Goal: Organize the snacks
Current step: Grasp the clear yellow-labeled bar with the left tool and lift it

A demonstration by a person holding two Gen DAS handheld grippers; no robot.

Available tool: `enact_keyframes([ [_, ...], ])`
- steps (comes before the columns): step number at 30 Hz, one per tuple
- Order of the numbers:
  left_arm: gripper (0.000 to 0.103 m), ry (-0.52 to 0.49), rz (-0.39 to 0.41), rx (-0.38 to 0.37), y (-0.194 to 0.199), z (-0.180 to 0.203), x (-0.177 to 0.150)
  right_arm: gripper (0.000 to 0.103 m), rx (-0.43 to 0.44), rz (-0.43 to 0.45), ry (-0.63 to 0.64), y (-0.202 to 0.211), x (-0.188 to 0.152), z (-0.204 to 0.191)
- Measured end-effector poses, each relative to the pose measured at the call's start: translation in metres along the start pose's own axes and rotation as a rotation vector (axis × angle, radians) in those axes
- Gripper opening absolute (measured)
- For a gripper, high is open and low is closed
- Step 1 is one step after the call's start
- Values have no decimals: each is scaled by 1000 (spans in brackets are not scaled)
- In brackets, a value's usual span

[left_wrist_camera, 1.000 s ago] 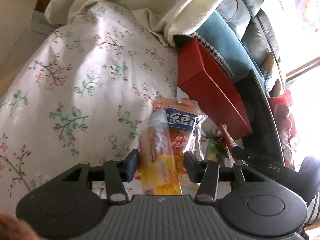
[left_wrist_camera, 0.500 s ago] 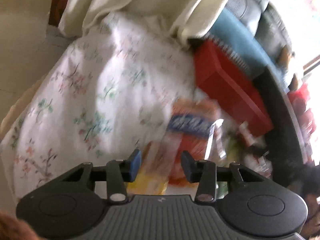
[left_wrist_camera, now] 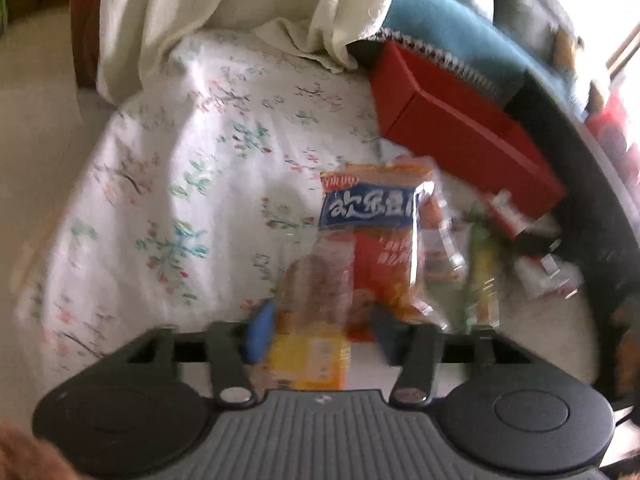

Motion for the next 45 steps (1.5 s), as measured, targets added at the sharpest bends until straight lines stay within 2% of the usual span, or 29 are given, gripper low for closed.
enact_keyframes([
  [3,23,80,11,-13,4,-11,2,56,2,3,-2,1,0,0],
  [4,22,79,21,-3,7,-13,4,56,3,4,-3,1,0,0],
  [5,15,77,33,2,10,-14,5,56,3,5,-3,1,0,0],
  [6,14,84,42,-3,13,-14,7,56,3,6,-4,1,0,1],
  [8,1,109,59,-40,16,-12,13,56,2,13,-10,2,2,1],
  [13,1,100,89,-44,22,1,25,55,1,43,-18,7,7,3],
  [17,1,117,129,-85,31,6,36,54,16,63,-40,13,12,7],
  [21,1,161,160,-177,34,18,50,54,33,95,-64,21,19,9],
  [28,0,105,190,-243,25,60,83,54,49,136,-88,28,30,12],
  [32,0,7,137,-187,9,72,80,54,52,138,-95,28,33,14],
  [34,0,-60,87,-161,1,74,70,54,45,126,-89,26,30,16],
  [35,2,-78,64,-153,1,72,64,54,45,118,-89,25,29,17],
  [37,15,-74,17,-156,-1,67,53,54,40,108,-88,23,27,18],
  [38,25,-47,13,-163,-1,65,50,54,36,106,-85,23,27,18],
  [40,31,-27,10,-191,0,72,49,54,31,100,-84,21,25,18],
  [41,35,-58,5,-202,1,81,51,54,31,96,-85,21,24,17],
  [42,44,-96,-3,-192,1,89,50,54,32,95,-85,21,23,16],
  [44,54,-173,-23,-117,-7,104,46,54,33,96,-82,22,21,15],
  [45,54,-189,-40,-84,-14,106,44,54,34,93,-79,22,20,15],
])
Point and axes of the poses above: each gripper's, at about its wrist camera, not at the fingertips, and y roughly against the way its jaws point, z to its right, x to its top, the point moved 7 cm from there along -y, roughly the way its jaws point, and after that the axes turned 7 degrees about -y, right-handed, at the moved point
